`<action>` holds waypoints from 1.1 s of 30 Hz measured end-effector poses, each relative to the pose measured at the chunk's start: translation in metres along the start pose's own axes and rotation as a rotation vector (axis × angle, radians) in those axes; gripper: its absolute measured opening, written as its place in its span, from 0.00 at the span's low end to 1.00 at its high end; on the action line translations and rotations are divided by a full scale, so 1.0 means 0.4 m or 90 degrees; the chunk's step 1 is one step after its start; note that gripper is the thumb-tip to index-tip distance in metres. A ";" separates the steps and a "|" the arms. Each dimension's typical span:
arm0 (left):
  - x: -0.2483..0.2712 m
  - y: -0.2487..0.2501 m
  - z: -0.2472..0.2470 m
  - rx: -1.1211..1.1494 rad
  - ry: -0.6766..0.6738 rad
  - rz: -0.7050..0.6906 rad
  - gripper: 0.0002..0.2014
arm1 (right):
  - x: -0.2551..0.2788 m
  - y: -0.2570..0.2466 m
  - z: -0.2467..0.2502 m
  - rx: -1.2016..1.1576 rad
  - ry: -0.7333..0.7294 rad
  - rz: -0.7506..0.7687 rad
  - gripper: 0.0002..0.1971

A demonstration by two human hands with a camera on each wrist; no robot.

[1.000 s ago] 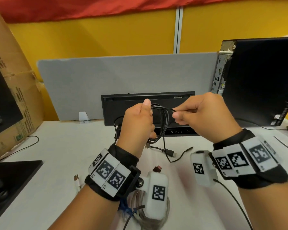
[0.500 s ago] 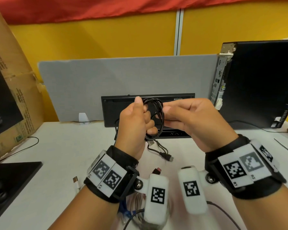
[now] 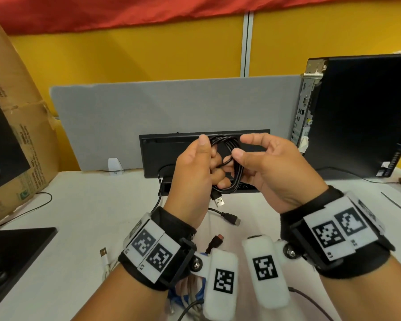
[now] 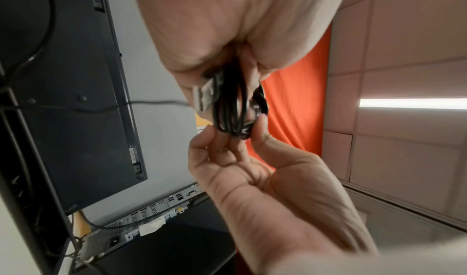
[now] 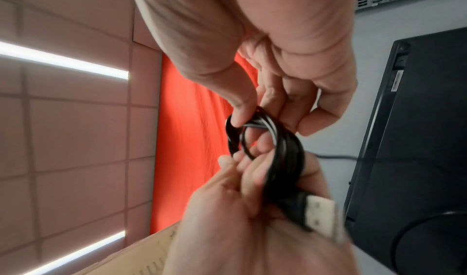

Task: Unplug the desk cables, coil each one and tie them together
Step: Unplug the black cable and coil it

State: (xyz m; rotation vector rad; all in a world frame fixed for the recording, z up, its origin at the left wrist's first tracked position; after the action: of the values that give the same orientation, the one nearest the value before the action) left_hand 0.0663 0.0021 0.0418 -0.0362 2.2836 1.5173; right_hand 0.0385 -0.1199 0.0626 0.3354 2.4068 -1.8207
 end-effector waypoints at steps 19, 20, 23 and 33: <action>-0.010 0.014 0.031 -0.285 0.055 -0.105 0.18 | -0.008 0.002 0.016 0.574 -0.080 0.034 0.06; -0.011 0.015 0.035 -0.289 0.064 -0.103 0.18 | -0.010 0.001 0.021 0.551 -0.074 0.028 0.09; -0.019 0.009 0.053 -0.250 0.088 -0.068 0.17 | -0.015 -0.007 0.033 0.436 -0.038 0.044 0.10; -0.022 0.013 0.059 -0.356 0.050 -0.071 0.14 | -0.021 -0.042 0.059 0.165 0.029 -0.004 0.10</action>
State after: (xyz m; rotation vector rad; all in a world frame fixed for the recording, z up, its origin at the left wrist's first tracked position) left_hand 0.0802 0.0234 0.0415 -0.3759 1.8045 2.0671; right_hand 0.0414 -0.1477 0.0736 0.3941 2.2019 -2.1541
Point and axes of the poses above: each hand's wrist, its own x-axis away from the middle knuckle, its own z-axis out of the back of the hand, y = z × x, the point moved 4 cm from there along -x, towards the middle knuckle, and after that the axes turned 2 degrees about z, right-handed, at the moved point
